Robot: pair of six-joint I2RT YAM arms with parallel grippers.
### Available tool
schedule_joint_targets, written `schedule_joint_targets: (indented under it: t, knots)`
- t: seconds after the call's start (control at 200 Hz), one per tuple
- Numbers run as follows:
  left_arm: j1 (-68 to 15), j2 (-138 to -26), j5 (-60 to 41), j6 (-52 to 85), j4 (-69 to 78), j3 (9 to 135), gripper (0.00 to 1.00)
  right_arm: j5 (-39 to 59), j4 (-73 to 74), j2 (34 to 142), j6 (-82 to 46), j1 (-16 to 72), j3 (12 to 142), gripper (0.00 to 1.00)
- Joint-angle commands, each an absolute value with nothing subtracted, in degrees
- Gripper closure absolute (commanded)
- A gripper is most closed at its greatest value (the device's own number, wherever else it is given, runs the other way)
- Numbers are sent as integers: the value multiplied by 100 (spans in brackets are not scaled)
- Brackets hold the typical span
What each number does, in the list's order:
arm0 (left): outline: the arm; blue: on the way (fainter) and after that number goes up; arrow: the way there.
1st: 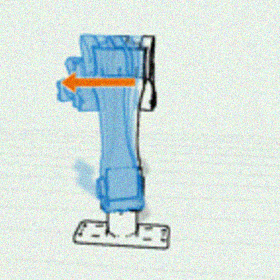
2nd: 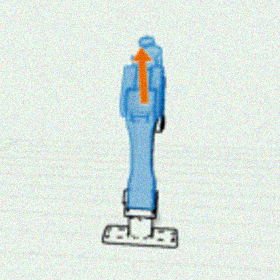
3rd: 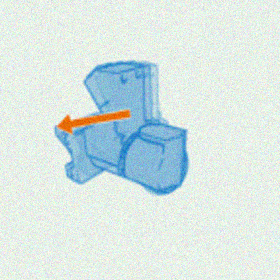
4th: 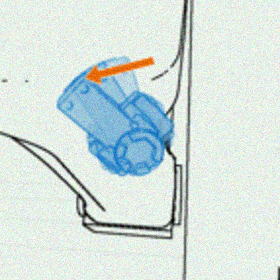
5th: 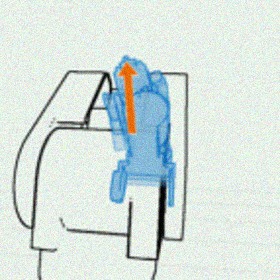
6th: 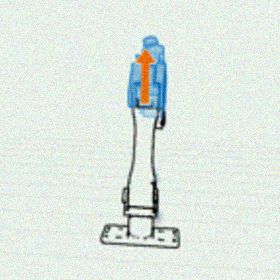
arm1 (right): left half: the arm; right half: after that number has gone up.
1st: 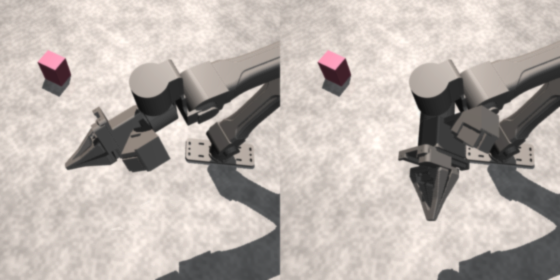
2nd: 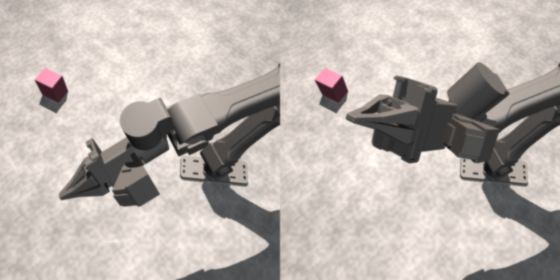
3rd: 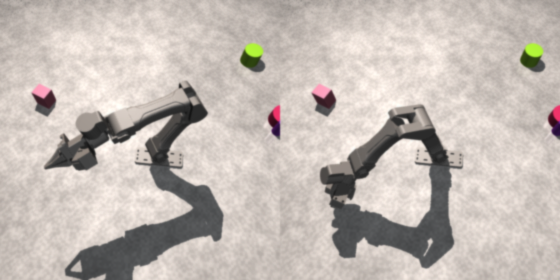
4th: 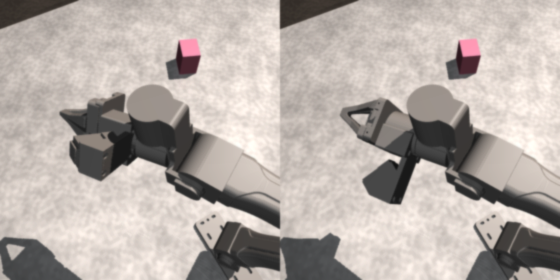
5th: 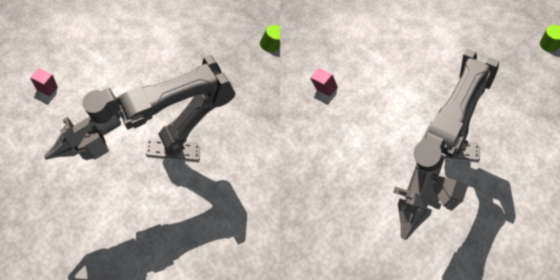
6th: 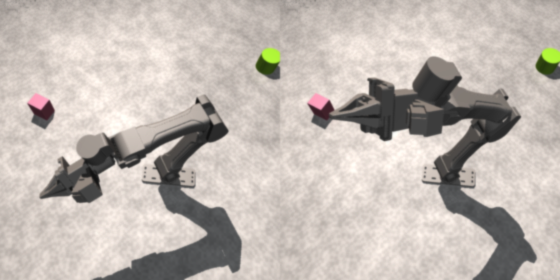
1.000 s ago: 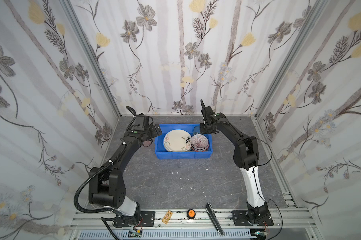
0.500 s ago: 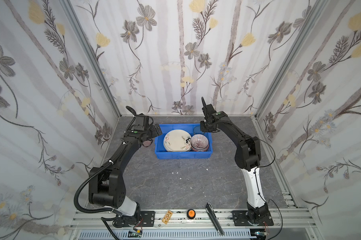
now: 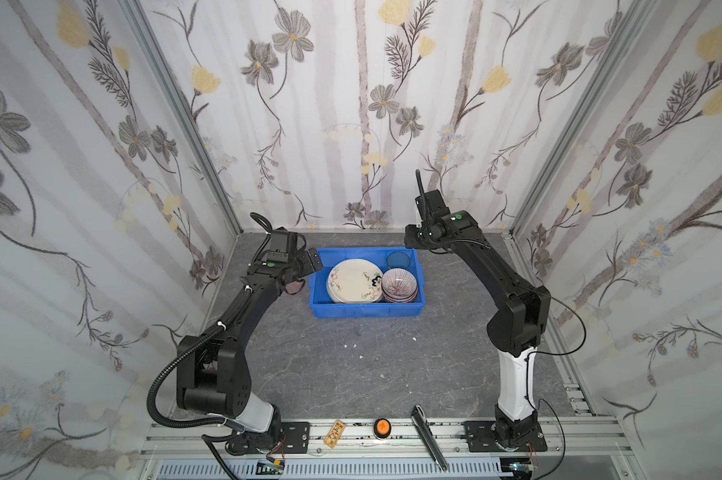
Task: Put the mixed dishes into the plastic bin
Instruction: 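Release the green tumbler in the bin and raise the right gripper, then grasp the pink-rimmed glass cup rim with the left gripper while the right withdraws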
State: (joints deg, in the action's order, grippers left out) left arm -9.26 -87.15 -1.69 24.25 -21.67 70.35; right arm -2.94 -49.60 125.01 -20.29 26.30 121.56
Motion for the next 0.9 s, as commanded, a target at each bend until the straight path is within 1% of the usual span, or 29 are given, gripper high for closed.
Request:
schedule_joint_targets:
  t: [0.0,0.01,0.03,0.125,0.135,0.145,0.365,0.47,0.61,0.724,0.894]
  knots:
    - [-917,-8631,203,2518,-2197,7022,0,-377,-5047,11949,-1898,2764,11854,28]
    - [-912,-8631,213,2519,-2202,7027,0,-391,-5035,11882,-1894,2776,11785,23]
    - [-907,-8643,233,2524,-2210,7036,0,-400,-5009,11747,-1898,2804,11656,17]
    - [-833,-8725,302,2575,-2290,7073,0,-438,-4872,11040,-1903,2933,10955,5]
    - [-824,-8733,313,2586,-2304,7075,0,-450,-4850,10969,-1906,2946,10873,2]
    - [-808,-8742,326,2598,-2314,7075,0,-471,-4827,10879,-1911,2956,10778,1]
    - [-497,-8908,560,2853,-2433,7093,0,-632,-4520,9192,-2030,2980,9000,0]
    - [-262,-9034,529,2906,-2470,7126,0,-856,-4477,8335,-2043,2974,8252,0]
    - [158,-9281,267,2953,-2505,7162,0,-902,-4471,7581,-1989,2914,7523,0]
    - [421,-9508,72,2910,-2531,7189,6,-870,-4493,7239,-1910,2832,7087,0]
    - [481,-9790,16,2813,-2592,7236,16,-754,-4417,6999,-1879,2613,6714,0]
